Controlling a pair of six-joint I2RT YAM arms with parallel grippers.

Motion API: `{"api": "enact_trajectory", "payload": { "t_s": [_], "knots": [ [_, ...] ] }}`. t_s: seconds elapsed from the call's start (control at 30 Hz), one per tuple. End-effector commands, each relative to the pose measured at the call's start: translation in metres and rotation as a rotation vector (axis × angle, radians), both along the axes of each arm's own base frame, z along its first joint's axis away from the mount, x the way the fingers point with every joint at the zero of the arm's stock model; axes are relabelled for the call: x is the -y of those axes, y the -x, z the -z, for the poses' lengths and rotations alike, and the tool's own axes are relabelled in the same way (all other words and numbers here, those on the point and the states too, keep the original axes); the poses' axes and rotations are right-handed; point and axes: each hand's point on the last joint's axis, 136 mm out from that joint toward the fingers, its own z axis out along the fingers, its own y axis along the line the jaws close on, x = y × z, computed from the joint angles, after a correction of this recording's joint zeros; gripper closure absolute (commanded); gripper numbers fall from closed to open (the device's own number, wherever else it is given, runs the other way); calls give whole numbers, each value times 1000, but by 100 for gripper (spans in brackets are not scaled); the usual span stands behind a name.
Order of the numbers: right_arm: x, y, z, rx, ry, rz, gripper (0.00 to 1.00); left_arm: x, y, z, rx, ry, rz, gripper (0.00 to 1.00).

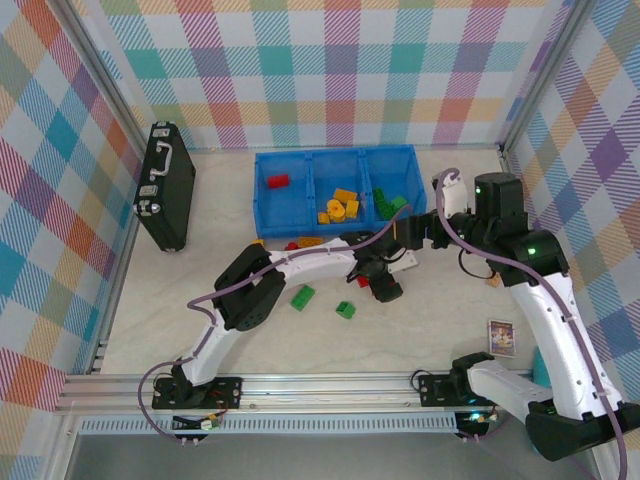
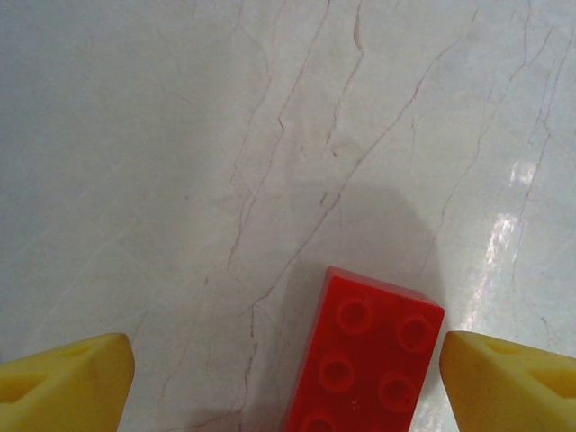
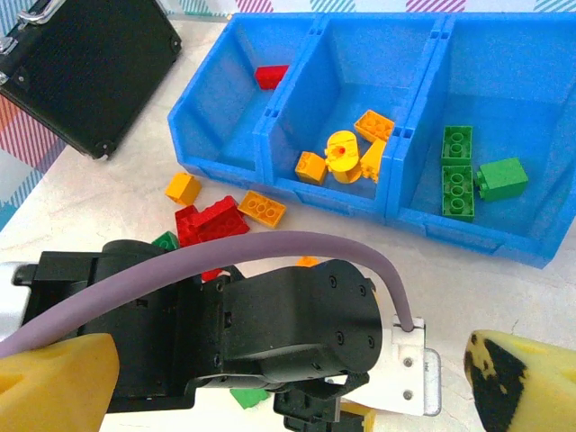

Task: Sort the legos into containers by color
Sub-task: Pick up the lego from the center of the table.

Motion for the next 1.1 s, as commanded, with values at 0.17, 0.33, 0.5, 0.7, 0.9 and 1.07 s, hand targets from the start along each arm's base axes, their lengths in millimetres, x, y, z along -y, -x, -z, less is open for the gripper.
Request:
{"api": "enact_trajectory", "payload": {
  "t_s": [0.17,0.33,0.5,0.7,0.9,1.07],
  "knots": [
    [-7,-6,-10,49,-27,-29,1,-10,20,28,-62,-99,37,35],
    [-8,-8,-7,42,-29,-28,1,-12,25,33,-94,-115,45,38],
    [-7,-9,-6,40,-23,-21,1,-12,33,30,-119,-97,67,46],
    [-7,-10,-5,38,-21,-16,1,-12,35,26,-131,-85,67,58],
    [-6,-11,-4,37,-17,-11,1,-14,33,11,-116,-66,31,66],
    [-5,-12,-2,33,-13,-5,1,-20,15,-41,4,21,-32,68]
  ]
}}
